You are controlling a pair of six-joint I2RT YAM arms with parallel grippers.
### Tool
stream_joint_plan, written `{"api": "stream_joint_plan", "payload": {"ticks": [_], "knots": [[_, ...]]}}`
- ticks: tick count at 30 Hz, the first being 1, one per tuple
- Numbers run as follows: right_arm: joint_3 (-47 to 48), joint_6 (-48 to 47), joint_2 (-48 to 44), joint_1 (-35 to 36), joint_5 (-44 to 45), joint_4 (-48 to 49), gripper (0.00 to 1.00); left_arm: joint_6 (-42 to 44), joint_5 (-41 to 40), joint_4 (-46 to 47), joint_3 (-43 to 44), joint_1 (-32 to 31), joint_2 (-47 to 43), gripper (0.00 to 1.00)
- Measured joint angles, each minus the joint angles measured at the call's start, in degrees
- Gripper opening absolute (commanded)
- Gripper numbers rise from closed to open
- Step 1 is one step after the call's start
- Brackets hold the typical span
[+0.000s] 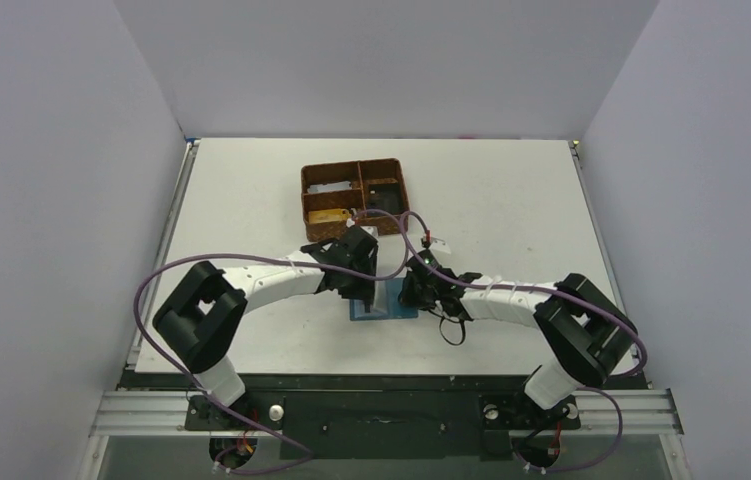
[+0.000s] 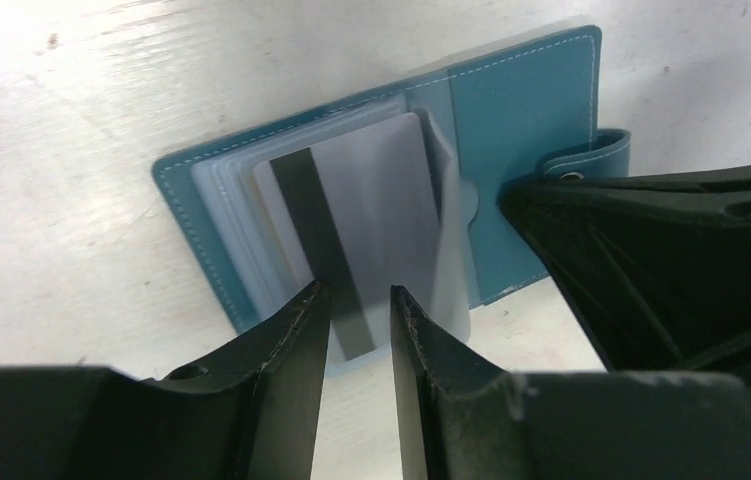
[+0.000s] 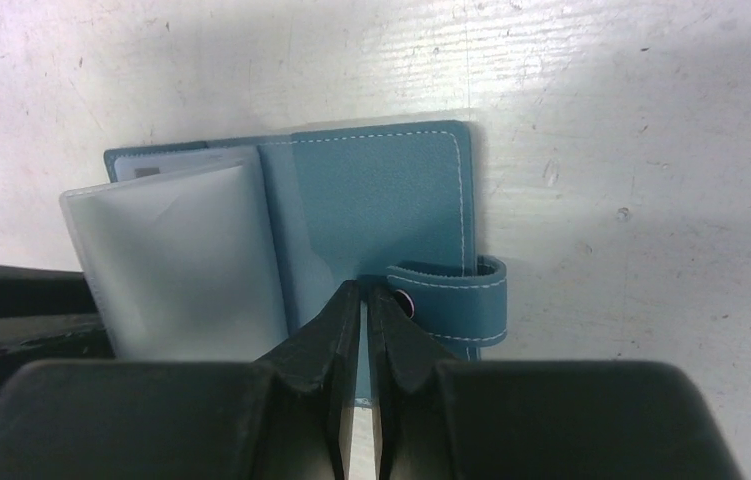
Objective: Take the credit cards out of the card holder
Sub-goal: Open the card holder at the center of the board.
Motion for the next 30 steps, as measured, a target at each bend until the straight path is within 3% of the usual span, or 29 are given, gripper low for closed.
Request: {"api": "stream_joint_plan", "payload": {"ticks": [13, 23, 30], "knots": [[-0.98, -0.13, -6.45, -0.76, -1.73, -5.42, 0.07, -5.01, 6.58, 8.07, 0.85, -0.37, 4.17, 0.23], [-0.94, -0.92, -19.21, -3.72, 2.47, -12.96, 0.12, -11.15, 6.86, 11.15, 1.90, -2.38, 7.58, 0.20], [-0.85, -0.90, -22.01, -3.63, 3.32, -15.21, 0.12, -13.42, 6.47, 11.67, 3.56, -4.15, 10.19, 0.17]]}}
